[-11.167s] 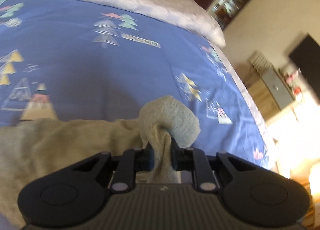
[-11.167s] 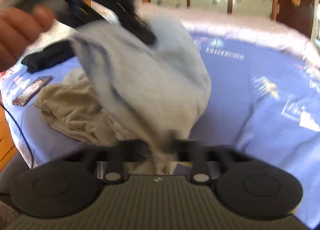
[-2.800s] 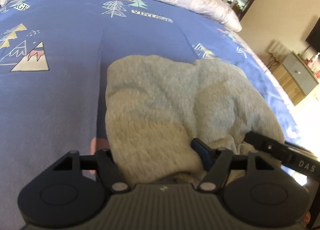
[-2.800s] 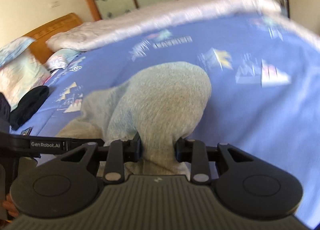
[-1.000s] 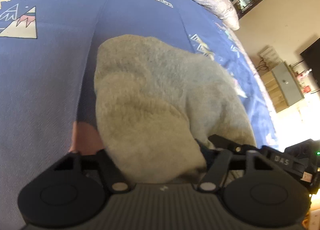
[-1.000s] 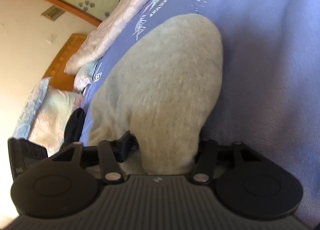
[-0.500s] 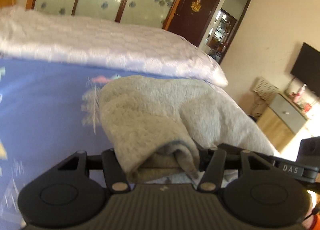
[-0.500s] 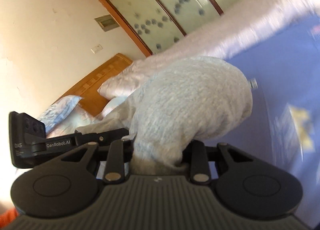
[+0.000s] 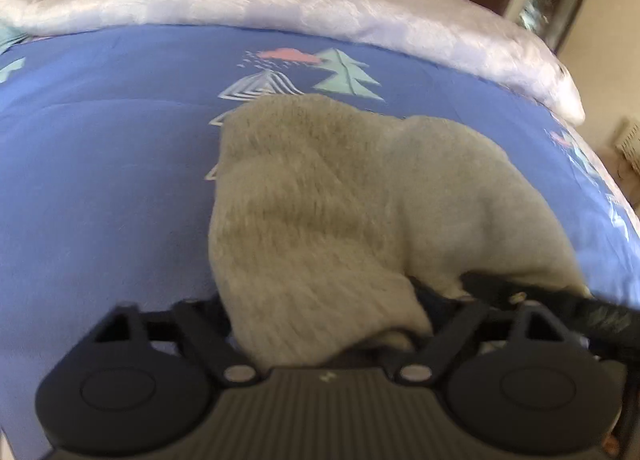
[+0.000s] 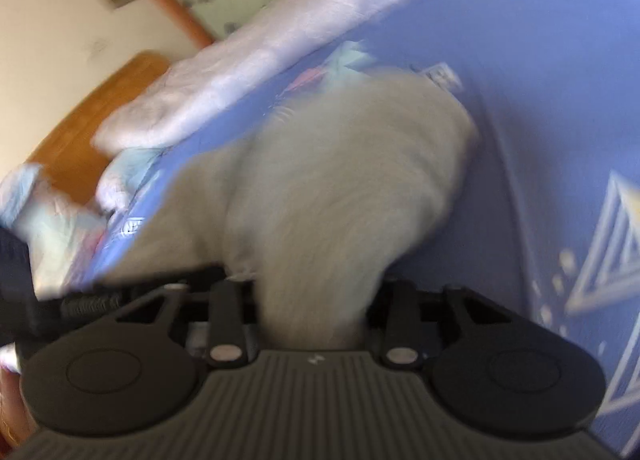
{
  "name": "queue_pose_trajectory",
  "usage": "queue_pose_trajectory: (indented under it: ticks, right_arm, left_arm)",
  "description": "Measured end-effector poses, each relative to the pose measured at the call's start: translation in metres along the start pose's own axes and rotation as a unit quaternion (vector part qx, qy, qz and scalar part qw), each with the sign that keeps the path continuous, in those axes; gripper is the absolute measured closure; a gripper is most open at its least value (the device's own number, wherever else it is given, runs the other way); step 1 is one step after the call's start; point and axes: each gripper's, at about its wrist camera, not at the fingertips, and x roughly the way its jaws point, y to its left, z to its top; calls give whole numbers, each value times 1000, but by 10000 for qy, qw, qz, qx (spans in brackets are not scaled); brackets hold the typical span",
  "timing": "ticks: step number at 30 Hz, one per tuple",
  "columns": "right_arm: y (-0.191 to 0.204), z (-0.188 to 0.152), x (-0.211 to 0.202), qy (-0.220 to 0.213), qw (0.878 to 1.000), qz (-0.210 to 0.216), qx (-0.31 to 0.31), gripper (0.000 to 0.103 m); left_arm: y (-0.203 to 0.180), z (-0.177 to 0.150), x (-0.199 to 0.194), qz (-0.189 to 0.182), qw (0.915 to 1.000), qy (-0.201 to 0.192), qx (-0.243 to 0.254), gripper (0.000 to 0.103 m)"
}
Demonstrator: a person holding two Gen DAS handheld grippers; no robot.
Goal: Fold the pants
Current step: 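Set the folded bundle down on the bed and open both grippers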
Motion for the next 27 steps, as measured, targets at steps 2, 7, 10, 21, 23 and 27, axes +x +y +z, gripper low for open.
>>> queue_pose_trajectory:
  ticks: [2, 7, 10, 21, 23, 27]
  right_arm:
    - [-3, 2, -8, -29, 9990, 58, 436, 54]
    - [40, -23, -70, -615, 9963, -598, -57, 33]
    - [73, -55, -115, -774, 9911, -947, -530, 30]
    - [143, -155, -232, -1460, 9716, -1538, -1053, 0]
    - [146, -160, -231, -1241, 9725, -1717, -969, 0]
    - [149, -183, -245, -1221, 9766, -1628, -692, 0]
  left_arm:
    - [3, 0, -10, 99, 9996, 58, -245, 10]
    - [-8, -22, -77, 636, 9974, -202, -254, 11]
    - [-30, -47, -123, 1194, 9919, -344, 255, 11]
    - [-80, -139, -263, 1063, 9898, -682, 661, 0]
    - [-83, -151, -275, 1011, 9907, -649, 632, 0]
    - [-85, -174, -297, 1026, 9906, -652, 620, 0]
